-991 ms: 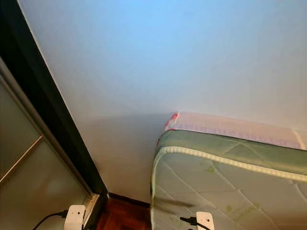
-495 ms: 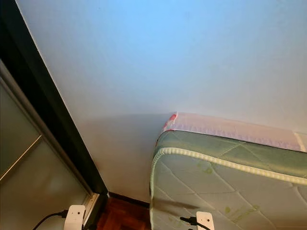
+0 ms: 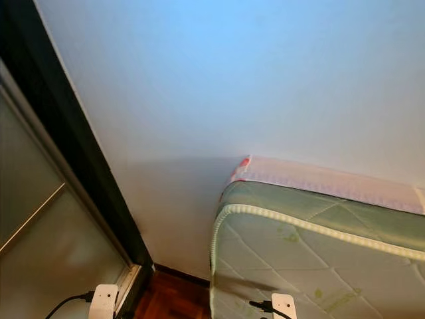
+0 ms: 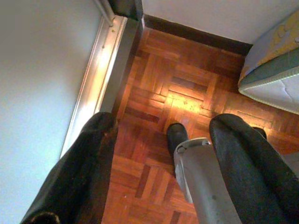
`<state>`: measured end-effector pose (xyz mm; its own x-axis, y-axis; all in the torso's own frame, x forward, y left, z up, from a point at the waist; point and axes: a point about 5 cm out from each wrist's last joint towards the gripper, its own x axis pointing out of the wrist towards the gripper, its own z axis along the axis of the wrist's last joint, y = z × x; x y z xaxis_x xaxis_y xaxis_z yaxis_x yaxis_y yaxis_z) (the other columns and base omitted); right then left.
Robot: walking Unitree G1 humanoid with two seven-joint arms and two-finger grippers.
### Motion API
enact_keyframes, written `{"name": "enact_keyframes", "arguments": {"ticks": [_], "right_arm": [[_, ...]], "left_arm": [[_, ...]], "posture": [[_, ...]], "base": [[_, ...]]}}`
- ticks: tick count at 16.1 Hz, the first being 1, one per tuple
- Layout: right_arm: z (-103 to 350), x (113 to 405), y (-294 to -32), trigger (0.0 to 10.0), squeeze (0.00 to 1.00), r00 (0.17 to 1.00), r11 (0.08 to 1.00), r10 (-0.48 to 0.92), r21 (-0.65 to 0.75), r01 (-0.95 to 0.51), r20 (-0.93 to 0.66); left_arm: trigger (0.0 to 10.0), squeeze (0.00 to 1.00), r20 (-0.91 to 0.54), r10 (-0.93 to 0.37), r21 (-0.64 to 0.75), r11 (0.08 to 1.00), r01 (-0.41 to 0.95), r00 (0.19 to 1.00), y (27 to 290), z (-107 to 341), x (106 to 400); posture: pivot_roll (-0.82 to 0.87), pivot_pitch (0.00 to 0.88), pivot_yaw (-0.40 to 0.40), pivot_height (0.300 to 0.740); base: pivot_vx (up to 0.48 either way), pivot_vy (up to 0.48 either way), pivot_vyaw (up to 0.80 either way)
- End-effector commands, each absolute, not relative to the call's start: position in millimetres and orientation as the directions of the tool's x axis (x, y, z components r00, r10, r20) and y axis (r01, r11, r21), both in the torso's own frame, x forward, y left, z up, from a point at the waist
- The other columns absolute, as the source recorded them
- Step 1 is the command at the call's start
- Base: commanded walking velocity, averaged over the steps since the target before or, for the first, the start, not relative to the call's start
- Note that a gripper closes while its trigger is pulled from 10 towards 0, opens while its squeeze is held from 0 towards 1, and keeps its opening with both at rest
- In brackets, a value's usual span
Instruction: Clean up the room
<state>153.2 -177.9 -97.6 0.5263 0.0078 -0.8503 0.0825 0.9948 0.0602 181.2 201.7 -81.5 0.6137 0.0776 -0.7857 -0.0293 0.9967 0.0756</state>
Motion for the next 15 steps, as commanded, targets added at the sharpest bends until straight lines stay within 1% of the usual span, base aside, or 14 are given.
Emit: {"name": "enact_keyframes", "arguments": {"ticks": [1,7,15], "right_arm": [[-60.8,221.1,-205.6,10.0,0.0,0.629,0.994,0.033,0.092,0.06,-0.776],[-62.8,219.5,-200.2,10.0,0.0,0.628,0.992,0.042,0.106,0.065,-0.777],[-62.7,219.6,-200.6,10.0,0.0,0.628,0.992,0.041,0.106,0.067,-0.777]], "left_arm": [[10.0,0.0,-0.802,0.16,0.052,0.979,-0.199,0.576,223.9,-77.3,184.5],[10.0,0.0,-0.802,0.161,0.065,0.981,-0.183,0.576,228.6,-77.0,182.8],[10.0,0.0,-0.802,0.162,0.068,0.981,-0.182,0.575,228.5,-77.0,182.9]], "posture": [[0.15,0.0,-0.17,0.74],[0.15,0.0,-0.14,0.74],[0.15,0.0,-0.143,0.74]], "base": [[0.0,0.0,0.0],[0.0,0.0,0.0],[0.0,0.0,0.0]]}}
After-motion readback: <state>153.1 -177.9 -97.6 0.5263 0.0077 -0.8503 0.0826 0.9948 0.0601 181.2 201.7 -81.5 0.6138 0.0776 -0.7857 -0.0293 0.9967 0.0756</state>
